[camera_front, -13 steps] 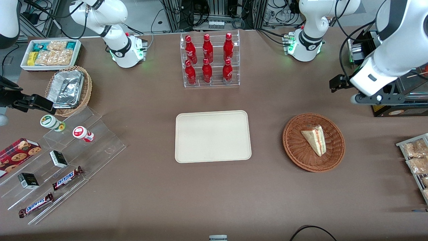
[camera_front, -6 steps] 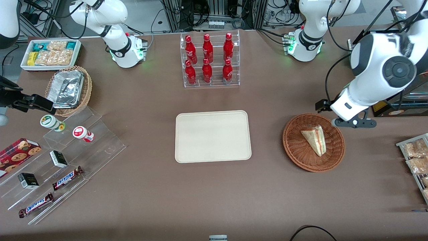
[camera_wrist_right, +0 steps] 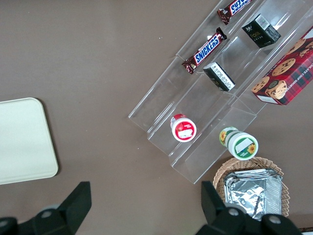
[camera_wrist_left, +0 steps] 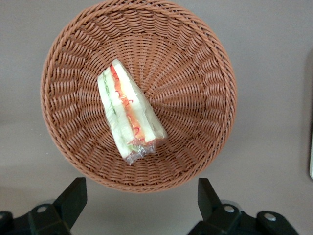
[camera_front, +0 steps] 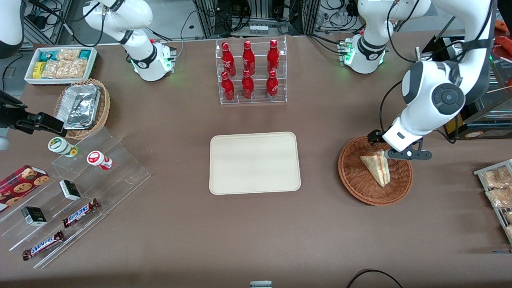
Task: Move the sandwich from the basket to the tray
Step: 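Lower the open left gripper around the wrapped sandwich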
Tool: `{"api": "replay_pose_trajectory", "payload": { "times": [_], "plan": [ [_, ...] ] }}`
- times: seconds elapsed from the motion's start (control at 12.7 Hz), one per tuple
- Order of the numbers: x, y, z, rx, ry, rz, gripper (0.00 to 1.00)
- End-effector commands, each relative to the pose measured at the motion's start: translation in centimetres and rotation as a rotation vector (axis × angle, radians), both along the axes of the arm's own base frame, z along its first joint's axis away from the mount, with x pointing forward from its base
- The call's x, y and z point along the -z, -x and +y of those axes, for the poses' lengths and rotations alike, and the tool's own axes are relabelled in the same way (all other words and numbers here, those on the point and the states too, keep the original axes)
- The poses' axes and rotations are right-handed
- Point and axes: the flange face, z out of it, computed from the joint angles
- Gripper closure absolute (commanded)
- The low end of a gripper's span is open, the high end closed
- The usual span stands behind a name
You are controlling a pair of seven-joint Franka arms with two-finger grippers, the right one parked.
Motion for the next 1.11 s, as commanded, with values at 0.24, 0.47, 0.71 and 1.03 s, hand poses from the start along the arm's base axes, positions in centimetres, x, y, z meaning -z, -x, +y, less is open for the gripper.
{"api": "replay_pose_trajectory", "payload": {
  "times": [0.24, 0.47, 0.71, 1.03],
  "plan": [
    [2.9, -0.3, 0.5, -0.003, 0.016, -0.035, 0.0],
    [4.5, -0.8, 1.8, -0.106, 0.014, -0.029, 0.0],
    [4.9, -0.9, 1.9, -0.262, 0.006, -0.033, 0.0],
    [5.5, -1.4, 1.4, -0.588, 0.007, -0.071, 0.0]
  ]
}}
